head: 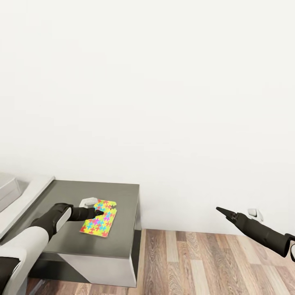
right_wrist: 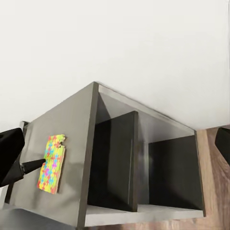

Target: Put all the toys in the child's room - the three board games (two on the bed and one on the table), the two jigsaw puzzles on the table, and the tennis ball on the table - inside the toy box on the table in the child's room.

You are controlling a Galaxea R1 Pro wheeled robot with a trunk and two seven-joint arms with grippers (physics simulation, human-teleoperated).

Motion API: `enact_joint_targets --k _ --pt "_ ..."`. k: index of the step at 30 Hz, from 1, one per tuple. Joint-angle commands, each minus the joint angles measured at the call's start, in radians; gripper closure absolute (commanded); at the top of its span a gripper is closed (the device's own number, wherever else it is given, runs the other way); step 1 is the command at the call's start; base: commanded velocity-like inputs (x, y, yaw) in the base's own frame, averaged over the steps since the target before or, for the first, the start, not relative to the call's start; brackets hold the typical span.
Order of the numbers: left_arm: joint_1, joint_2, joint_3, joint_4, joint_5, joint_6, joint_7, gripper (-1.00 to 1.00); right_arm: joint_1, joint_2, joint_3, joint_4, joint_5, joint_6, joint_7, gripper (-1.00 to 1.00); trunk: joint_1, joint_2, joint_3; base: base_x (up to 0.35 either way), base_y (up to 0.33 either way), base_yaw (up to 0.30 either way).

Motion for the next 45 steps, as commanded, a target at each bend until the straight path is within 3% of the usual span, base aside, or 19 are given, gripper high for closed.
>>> enact_joint_targets --k 1,45 --pt "-0.001 0.0 -0.006 -0.001 0.01 0.007 0.002 -1.0 -0.001 0.0 -0.001 0.0 0.007 0.004 0.008 -1.0 0.0 -0.001 -0.001 -0.009 -0.163 0.0" --pt "-0.001 -0.003 -0.005 -0.007 0.011 0.006 -0.002 -1.0 -0.001 0.0 0.006 -0.001 0.007 0.004 0.013 -1.0 0.0 -0.001 -0.001 -0.01 -0.082 0.0"
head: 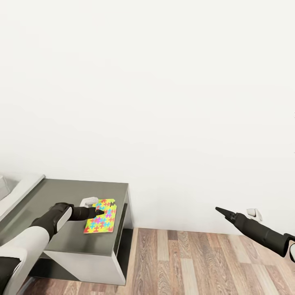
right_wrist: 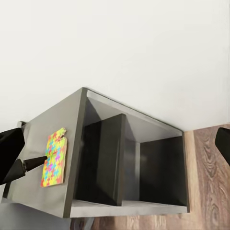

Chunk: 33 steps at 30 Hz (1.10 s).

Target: Put all the toys in the child's room - the three board games (two on the bed and one on the table), the two jigsaw puzzles on the table, and the tennis ball on the table - inside the toy box on the table in the child's room.

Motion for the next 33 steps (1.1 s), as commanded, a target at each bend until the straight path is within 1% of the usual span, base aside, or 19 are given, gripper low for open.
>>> enact_joint_targets --k 1,14,20,33 --pt "-0.001 0.001 -0.006 -0.002 0.01 0.007 0.001 -1.0 -0.001 0.0 -0.001 0.0 0.007 0.004 0.008 -1.0 0.0 -0.001 -0.001 -0.008 -0.084 0.0" --pt "-0.001 0.001 -0.006 -0.004 0.011 0.007 0.001 -1.0 -0.001 0.0 -0.001 0.001 0.007 0.005 0.008 -1.0 0.0 -0.001 -0.001 -0.001 -0.022 -0.016" --pt "-0.001 0.002 -0.006 -0.004 0.011 0.007 0.0 -1.0 -0.001 0.0 -0.001 0.001 0.007 0.005 0.008 -1.0 0.0 -0.001 0.002 0.0 -0.08 -0.099" --pt "-0.001 0.001 -0.006 -0.004 0.011 0.007 0.0 -1.0 -0.001 0.0 -0.001 0.0 0.007 0.005 0.008 -1.0 0.0 -0.001 0.002 0.0 -0.077 -0.006"
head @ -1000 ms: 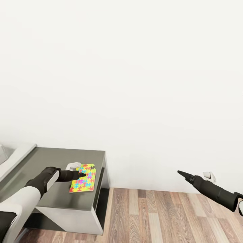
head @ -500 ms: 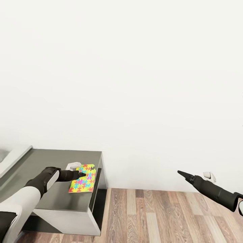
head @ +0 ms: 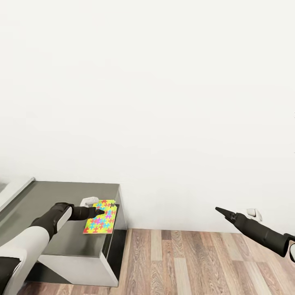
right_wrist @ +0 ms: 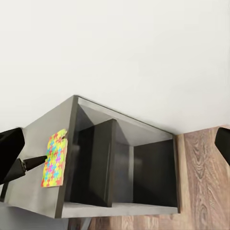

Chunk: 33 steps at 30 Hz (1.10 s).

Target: Put all the toys in the child's room - the three board games (two on the bed and one on the table), the two jigsaw puzzles on the table, and the tennis ball on the table - inside the toy box on the table in the child's room.

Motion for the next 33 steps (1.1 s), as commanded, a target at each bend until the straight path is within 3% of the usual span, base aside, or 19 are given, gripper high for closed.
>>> enact_joint_targets --k 1,25,30,33 --pt "-0.001 0.001 -0.006 -0.001 0.01 0.007 0.002 -1.0 -0.001 0.0 -0.001 0.0 0.007 0.004 0.008 -1.0 0.0 -0.001 -0.001 0.0 -0.074 0.0" --pt "-0.001 0.011 0.001 -0.003 0.007 -0.005 0.016 -1.0 -0.001 0.0 -0.001 0.0 0.007 0.004 0.008 -1.0 0.0 -0.001 -0.001 -0.006 -0.002 0.0" --pt "-0.001 0.051 0.011 -0.007 0.013 -0.038 0.008 -1.0 -0.001 0.0 -0.001 0.0 0.007 0.004 0.008 -1.0 0.0 -0.001 -0.001 0.0 0.004 0.0" --pt "-0.002 0.103 0.026 -0.031 0.028 -0.039 -0.036 -1.0 -0.001 0.0 -0.001 0.0 0.007 0.004 0.008 -1.0 0.0 -0.001 -0.001 0.0 0.001 0.0"
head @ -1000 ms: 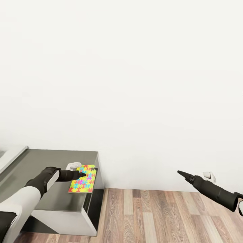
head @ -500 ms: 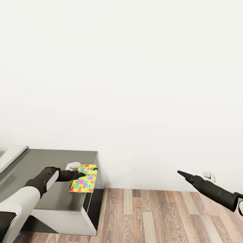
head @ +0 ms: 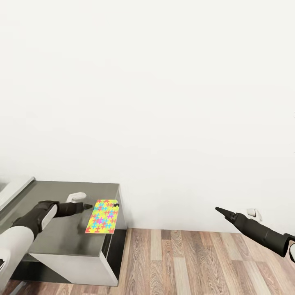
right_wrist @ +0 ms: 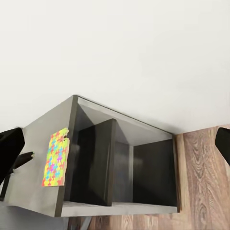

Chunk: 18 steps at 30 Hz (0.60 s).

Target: Put all the toys in the child's room - the three board games (two on the bed and one on the table), the two jigsaw puzzles on the table, and the tennis ball on the table - inside the toy box on the table in the child's room.

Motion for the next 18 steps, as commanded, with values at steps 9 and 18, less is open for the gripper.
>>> enact_joint_targets --k 9,18 --pt "0.0 0.178 0.116 -0.057 0.049 0.07 -0.608 -1.0 -0.001 0.001 0.025 0.001 0.007 0.002 0.001 -1.0 0.0 -0.001 -0.001 0.0 0.0 0.0" --pt "0.031 0.212 0.121 -0.061 0.051 0.086 -1.07 -1.0 -0.006 0.011 0.05 0.023 0.005 -0.039 -0.006 -1.0 0.0 -0.001 -0.001 0.0 0.0 0.0"
